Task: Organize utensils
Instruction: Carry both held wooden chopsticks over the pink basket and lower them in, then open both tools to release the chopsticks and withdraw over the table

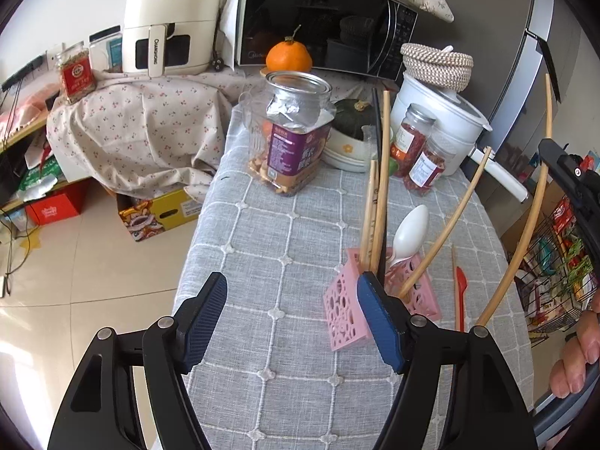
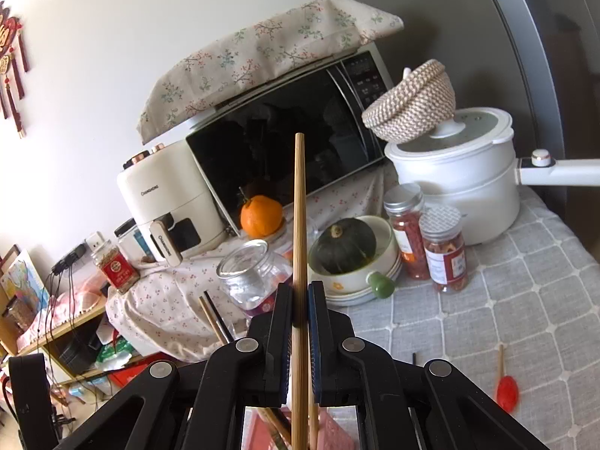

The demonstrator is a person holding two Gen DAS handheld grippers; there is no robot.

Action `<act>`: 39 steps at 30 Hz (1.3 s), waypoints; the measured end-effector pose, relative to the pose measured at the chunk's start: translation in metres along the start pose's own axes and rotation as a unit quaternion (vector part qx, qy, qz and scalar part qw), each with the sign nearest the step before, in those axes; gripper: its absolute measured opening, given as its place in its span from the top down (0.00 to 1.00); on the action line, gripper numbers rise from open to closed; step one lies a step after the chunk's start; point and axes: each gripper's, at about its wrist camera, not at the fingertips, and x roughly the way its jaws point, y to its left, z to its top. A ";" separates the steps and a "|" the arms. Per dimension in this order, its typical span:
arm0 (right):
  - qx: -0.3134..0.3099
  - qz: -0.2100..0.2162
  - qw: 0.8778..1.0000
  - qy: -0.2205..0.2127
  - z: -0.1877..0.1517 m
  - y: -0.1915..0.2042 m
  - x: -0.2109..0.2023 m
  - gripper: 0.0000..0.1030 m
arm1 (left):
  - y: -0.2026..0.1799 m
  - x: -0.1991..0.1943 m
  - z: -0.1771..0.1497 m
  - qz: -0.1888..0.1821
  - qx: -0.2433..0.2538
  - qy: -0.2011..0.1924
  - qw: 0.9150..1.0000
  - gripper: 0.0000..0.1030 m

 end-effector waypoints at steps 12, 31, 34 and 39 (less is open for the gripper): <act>-0.074 -0.052 0.995 -0.046 -0.022 0.051 0.031 0.95 | 0.041 0.007 -0.013 0.000 -0.023 0.040 0.999 0.28; -0.078 -0.093 0.990 -0.065 -0.038 0.056 0.059 0.95 | 0.036 0.010 -0.009 -0.021 -0.041 0.047 0.998 0.27; -0.060 -0.095 0.992 -0.053 -0.044 0.049 0.070 0.95 | 0.031 0.010 -0.008 -0.017 -0.035 0.045 0.998 0.27; -0.043 -0.095 0.994 -0.033 -0.052 0.039 0.076 0.94 | 0.027 0.013 -0.008 -0.012 -0.032 0.047 0.998 0.28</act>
